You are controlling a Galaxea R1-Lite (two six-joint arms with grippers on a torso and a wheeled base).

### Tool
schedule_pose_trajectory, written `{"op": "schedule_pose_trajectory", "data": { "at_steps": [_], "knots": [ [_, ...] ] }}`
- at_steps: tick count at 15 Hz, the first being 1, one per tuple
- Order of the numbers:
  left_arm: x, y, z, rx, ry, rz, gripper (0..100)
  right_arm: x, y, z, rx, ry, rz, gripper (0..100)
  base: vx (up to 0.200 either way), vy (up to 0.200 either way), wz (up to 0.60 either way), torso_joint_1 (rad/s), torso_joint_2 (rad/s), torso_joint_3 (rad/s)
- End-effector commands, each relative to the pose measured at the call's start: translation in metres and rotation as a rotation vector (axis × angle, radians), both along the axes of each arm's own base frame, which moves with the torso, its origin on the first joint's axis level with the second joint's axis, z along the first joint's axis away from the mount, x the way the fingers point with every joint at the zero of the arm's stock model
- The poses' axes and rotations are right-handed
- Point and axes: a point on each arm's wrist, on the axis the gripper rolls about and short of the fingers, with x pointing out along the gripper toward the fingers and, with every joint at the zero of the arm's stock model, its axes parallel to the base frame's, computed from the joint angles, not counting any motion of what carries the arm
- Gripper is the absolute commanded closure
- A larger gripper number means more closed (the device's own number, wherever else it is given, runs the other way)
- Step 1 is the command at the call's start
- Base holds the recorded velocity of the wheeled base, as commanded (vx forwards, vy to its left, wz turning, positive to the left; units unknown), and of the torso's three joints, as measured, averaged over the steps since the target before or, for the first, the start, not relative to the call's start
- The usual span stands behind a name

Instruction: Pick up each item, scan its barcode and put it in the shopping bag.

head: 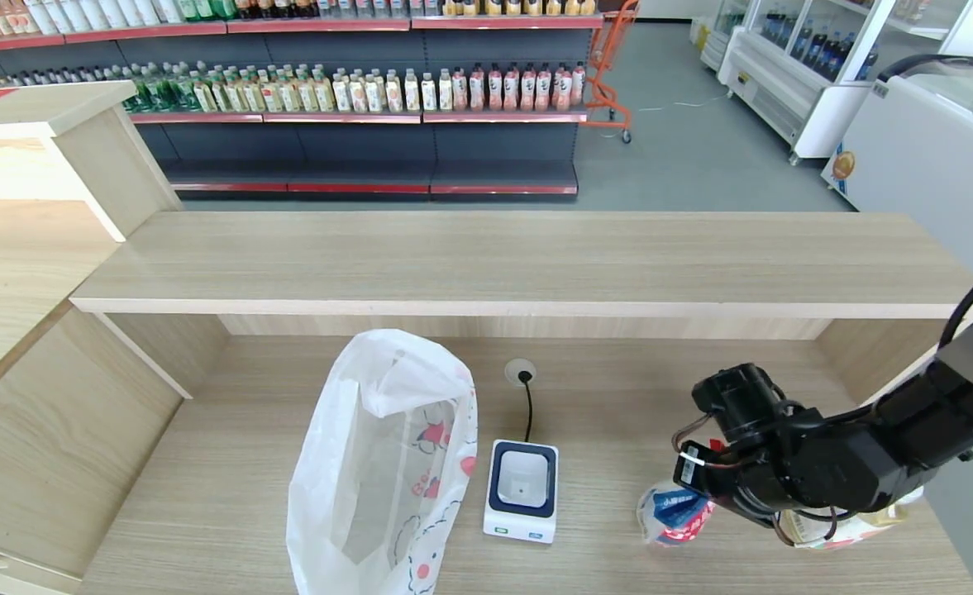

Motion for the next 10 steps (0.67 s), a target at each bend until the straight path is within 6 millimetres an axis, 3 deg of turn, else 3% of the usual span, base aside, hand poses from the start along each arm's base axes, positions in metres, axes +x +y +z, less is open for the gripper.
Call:
{"op": "schedule_pose_trajectory", "data": {
  "at_steps": [1, 3, 5, 8, 10],
  "knots": [
    [0.0, 0.0, 0.0, 0.0, -0.001, 0.0, 0, -0.023, -0.01, 0.078, 0.207, -0.199, 0.213, 100, 0.0, 0.0, 0.0, 0.0, 0.0, 0.0],
    [0.0, 0.0, 0.0, 0.0, -0.001, 0.0, 0, -0.051, -0.017, 0.125, 0.362, -0.34, 0.473, 100, 0.0, 0.0, 0.0, 0.0, 0.0, 0.0],
    [0.0, 0.0, 0.0, 0.0, -0.001, 0.0, 0, -0.076, -0.022, 0.153, 0.448, -0.461, 0.742, 100, 0.0, 0.0, 0.0, 0.0, 0.0, 0.0],
    [0.0, 0.0, 0.0, 0.0, -0.001, 0.0, 0, -0.1, -0.024, 0.172, 0.465, -0.6, 1.019, 100, 0.0, 0.0, 0.0, 0.0, 0.0, 0.0],
    [0.0, 0.0, 0.0, 0.0, -0.001, 0.0, 0, -0.108, -0.025, 0.169, 0.445, -0.649, 1.136, 100, 0.0, 0.0, 0.0, 0.0, 0.0, 0.0]
  ]
}}
